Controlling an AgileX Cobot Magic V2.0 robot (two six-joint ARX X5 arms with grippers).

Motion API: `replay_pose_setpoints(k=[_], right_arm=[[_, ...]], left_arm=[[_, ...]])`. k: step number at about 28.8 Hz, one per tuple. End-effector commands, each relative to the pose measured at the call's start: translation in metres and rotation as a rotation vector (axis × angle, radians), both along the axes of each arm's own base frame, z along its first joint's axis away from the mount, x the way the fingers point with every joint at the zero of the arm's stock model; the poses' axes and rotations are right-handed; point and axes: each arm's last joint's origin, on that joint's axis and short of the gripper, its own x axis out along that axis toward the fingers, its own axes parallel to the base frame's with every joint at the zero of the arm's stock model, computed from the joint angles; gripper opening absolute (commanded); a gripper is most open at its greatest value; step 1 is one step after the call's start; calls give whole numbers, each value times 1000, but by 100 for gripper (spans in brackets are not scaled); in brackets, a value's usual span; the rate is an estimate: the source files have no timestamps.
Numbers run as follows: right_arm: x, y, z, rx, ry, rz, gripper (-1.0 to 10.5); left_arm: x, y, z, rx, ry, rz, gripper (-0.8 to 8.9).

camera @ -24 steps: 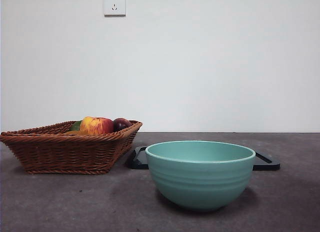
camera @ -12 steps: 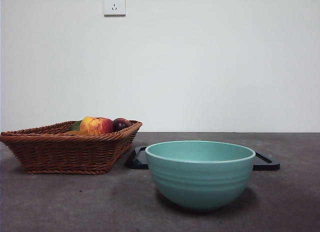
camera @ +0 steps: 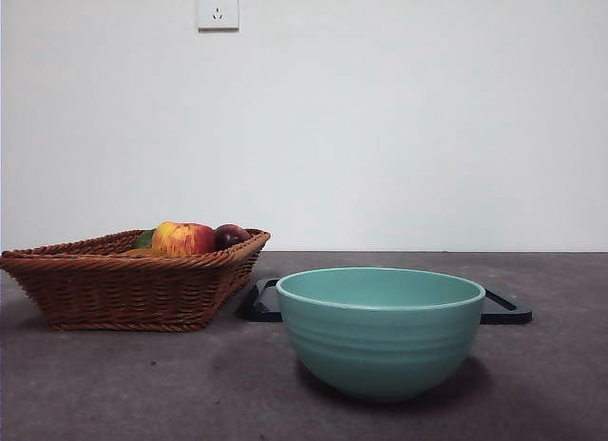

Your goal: Pick up the wifruite, put it on the bowl, pick up the plate, put it on desk

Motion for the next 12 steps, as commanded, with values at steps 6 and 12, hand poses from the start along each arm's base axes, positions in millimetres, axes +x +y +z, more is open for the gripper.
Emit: replay_pose_setpoints(k=[6, 12], right_arm=[[14, 5, 37, -71, 246, 205, 7], [26, 14, 59, -138, 375, 356, 7]], left_arm=[[8, -9, 39, 60, 74, -252, 10], [14, -20, 53, 106, 217, -410, 10]])
